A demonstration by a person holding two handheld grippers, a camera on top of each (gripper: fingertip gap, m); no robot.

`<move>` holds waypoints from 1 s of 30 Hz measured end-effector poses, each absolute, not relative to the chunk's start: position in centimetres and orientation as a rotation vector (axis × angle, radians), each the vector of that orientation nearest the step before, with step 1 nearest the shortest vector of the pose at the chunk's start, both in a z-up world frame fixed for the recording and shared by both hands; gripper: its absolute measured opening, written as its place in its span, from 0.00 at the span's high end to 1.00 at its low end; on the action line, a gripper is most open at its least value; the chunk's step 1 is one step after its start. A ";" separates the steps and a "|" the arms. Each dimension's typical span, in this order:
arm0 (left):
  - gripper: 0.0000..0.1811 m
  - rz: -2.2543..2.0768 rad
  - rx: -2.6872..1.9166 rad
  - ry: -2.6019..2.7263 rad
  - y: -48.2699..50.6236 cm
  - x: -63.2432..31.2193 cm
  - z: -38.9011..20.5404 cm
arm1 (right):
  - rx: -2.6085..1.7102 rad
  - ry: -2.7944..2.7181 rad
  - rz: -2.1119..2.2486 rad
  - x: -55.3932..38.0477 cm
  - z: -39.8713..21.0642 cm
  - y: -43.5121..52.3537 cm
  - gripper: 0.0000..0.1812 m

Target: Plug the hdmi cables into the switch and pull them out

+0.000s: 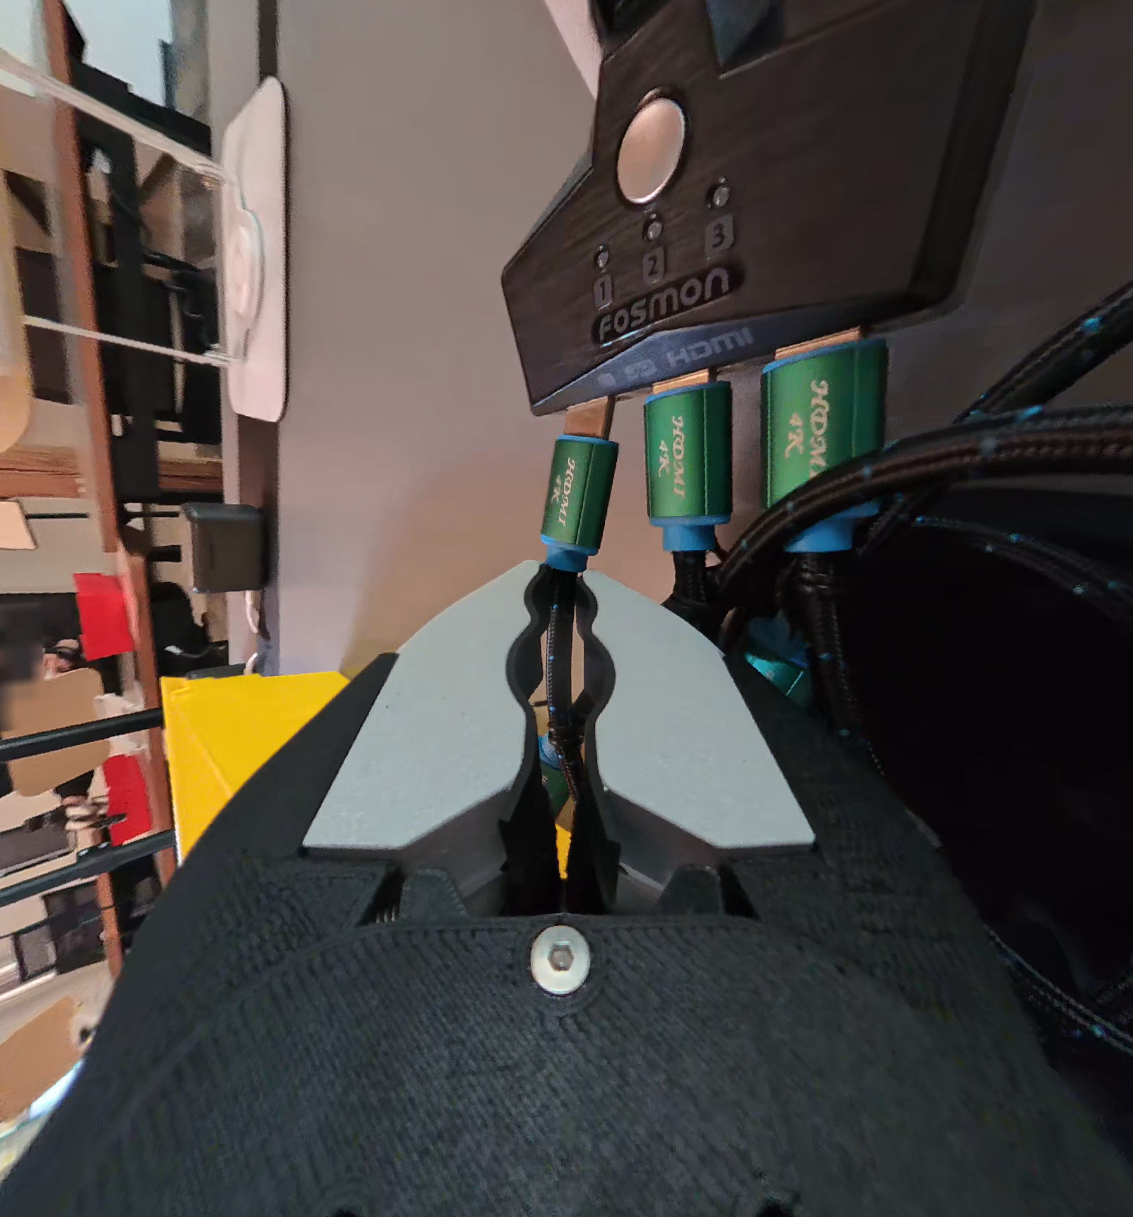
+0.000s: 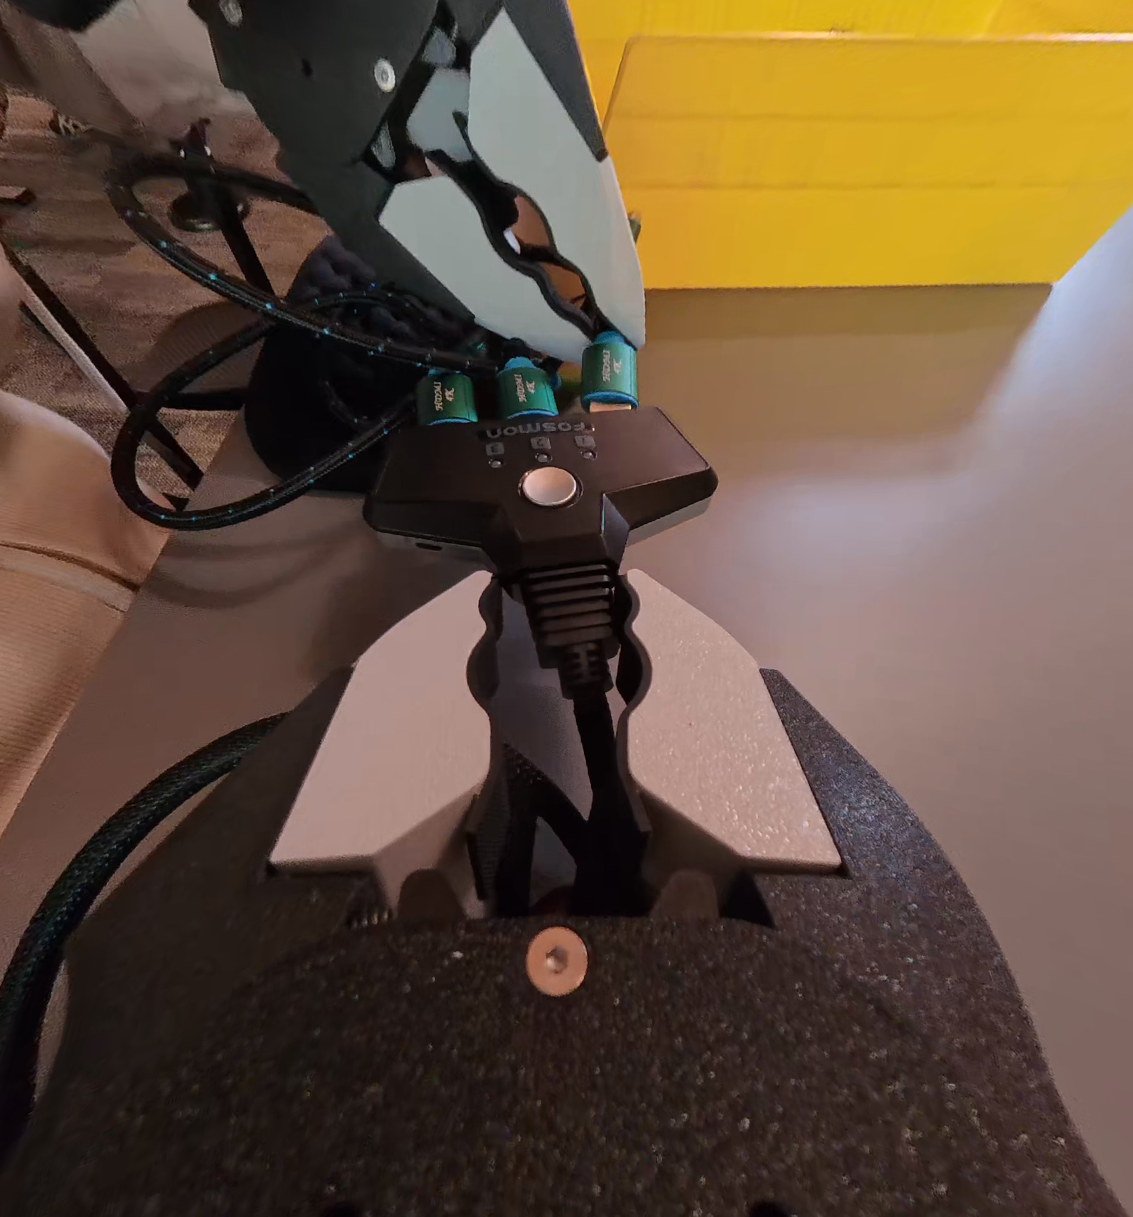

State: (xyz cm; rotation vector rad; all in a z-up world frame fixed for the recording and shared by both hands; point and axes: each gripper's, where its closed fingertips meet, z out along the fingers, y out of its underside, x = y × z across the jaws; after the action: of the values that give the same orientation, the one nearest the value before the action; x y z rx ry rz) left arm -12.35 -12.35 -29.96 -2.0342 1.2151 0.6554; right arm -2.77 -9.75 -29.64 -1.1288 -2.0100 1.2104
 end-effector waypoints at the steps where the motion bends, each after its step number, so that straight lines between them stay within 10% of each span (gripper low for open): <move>1: 0.96 0.640 -2.036 1.239 -12.5 -12.4 -30.1 | -1.140 -2.022 1.205 -2.8 -29.8 -9.8 0.82; 30: 0.97 -0.222 -2.442 0.939 -13.3 -11.5 -31.3 | -1.247 -1.988 1.205 -2.9 -30.1 -9.4 0.82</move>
State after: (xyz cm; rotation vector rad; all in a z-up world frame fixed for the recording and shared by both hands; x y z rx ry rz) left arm -11.46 -13.32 -31.26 -2.4425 0.9393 -0.2215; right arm -2.95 -9.44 -30.11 -1.2473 -1.9883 1.2048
